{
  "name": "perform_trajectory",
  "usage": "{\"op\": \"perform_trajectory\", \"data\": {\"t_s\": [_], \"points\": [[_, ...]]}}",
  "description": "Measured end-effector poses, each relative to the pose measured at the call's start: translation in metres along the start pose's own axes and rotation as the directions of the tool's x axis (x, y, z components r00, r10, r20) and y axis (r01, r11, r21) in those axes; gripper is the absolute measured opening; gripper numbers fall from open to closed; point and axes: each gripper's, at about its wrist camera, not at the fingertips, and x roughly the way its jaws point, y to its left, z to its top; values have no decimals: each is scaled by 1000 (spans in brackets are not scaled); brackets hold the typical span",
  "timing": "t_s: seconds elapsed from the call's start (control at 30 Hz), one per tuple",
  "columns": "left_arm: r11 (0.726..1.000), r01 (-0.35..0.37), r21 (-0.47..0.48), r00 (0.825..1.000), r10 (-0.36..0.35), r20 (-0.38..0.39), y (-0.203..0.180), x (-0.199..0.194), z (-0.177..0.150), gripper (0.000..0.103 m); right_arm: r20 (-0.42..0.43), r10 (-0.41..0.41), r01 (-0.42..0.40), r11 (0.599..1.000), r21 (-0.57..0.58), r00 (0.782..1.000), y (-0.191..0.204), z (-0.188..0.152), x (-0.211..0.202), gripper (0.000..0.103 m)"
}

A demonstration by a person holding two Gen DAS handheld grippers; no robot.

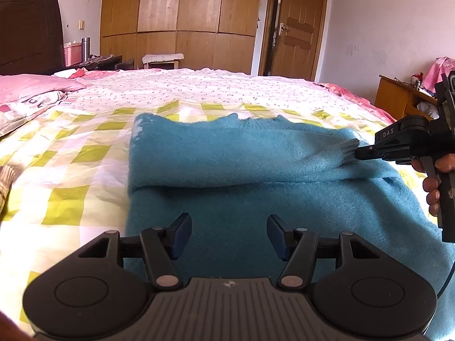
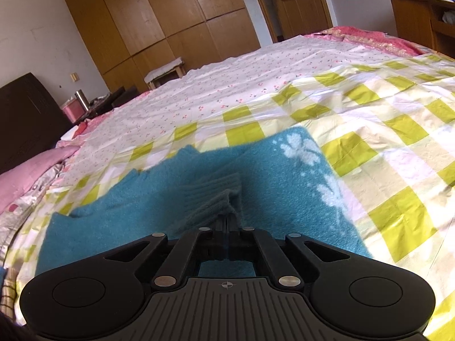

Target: Fold small clothes

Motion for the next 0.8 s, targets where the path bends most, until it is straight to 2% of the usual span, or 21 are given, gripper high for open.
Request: {"op": "perform_trajectory", "data": {"t_s": [0.1, 0.23, 0.33, 0.4, 0.47, 0.57, 0.6, 0.7, 0.8], "points": [[1000, -10, 12, 1000, 10, -21, 0, 4, -2, 63, 1, -18, 18, 998, -54, 1000, 2, -3, 0, 0], [1000, -18, 11, 999, 19, -29, 0, 4, -3, 63, -14, -26, 25, 998, -61, 1000, -1, -2, -7, 3], [1000, -27, 2, 999, 27, -30, -1, -2, -4, 63, -16, 6, -7, 997, -73, 1000, -6, -4, -24, 9], [999, -41, -9, 999, 41, -31, -3, -6, -4, 63, -18, 35, -37, 994, -100, 999, -8, -11, -37, 9], [998, -51, -26, 997, 50, -53, -3, -9, -6, 64, -50, 58, -65, 989, -135, 997, -10, -18, -44, 9], [996, -87, -30, 991, 83, -103, -3, -12, -12, 64, -107, 11, -33, 980, -198, 994, -11, -30, -44, 9], [995, -97, -33, 988, 93, -121, -2, -15, -16, 64, -122, 6, -29, 982, -189, 993, -14, -33, -45, 9], [993, -116, -37, 983, 109, -146, -1, -30, -24, 64, -134, 63, -82, 987, -136, 989, -25, -37, -59, 9], [990, -138, -33, 977, 131, -167, 1, -46, -32, 64, -138, 99, -121, 980, -159, 985, -27, -44, -80, 9]]}}
